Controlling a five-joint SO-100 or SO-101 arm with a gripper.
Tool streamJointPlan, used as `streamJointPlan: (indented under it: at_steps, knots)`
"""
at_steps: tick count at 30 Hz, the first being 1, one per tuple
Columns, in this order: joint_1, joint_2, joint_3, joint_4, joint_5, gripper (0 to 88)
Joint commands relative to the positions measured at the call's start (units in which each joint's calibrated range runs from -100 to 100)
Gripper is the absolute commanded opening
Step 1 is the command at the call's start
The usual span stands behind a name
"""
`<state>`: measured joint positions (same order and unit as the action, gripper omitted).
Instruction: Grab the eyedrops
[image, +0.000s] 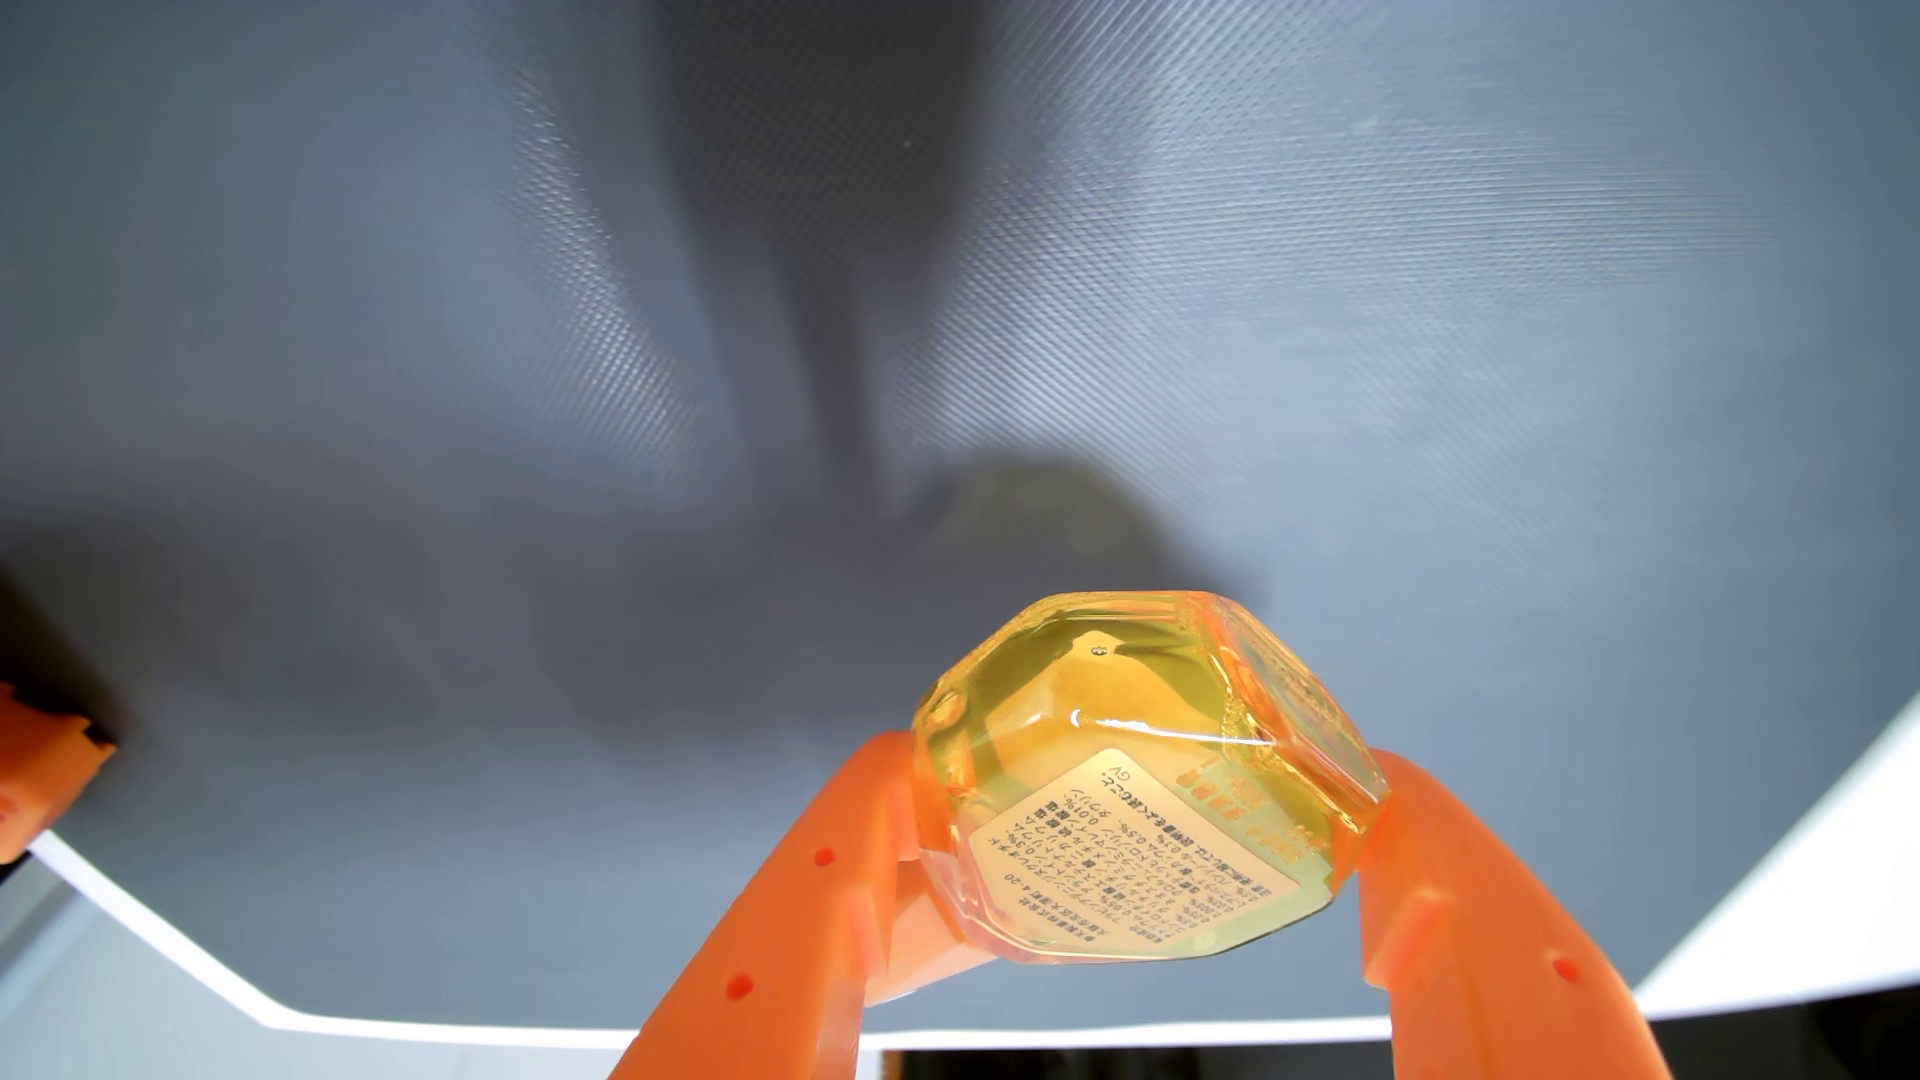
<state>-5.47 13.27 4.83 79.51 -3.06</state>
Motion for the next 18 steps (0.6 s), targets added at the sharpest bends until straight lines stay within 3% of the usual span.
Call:
streamJointPlan:
  at_steps: [1,18]
  knots:
    - [0.6,-8.1,-2.8,1.8,0.3,0.6]
    - [0.6,-17.6,-1.6,4.1,-4.6,0.6]
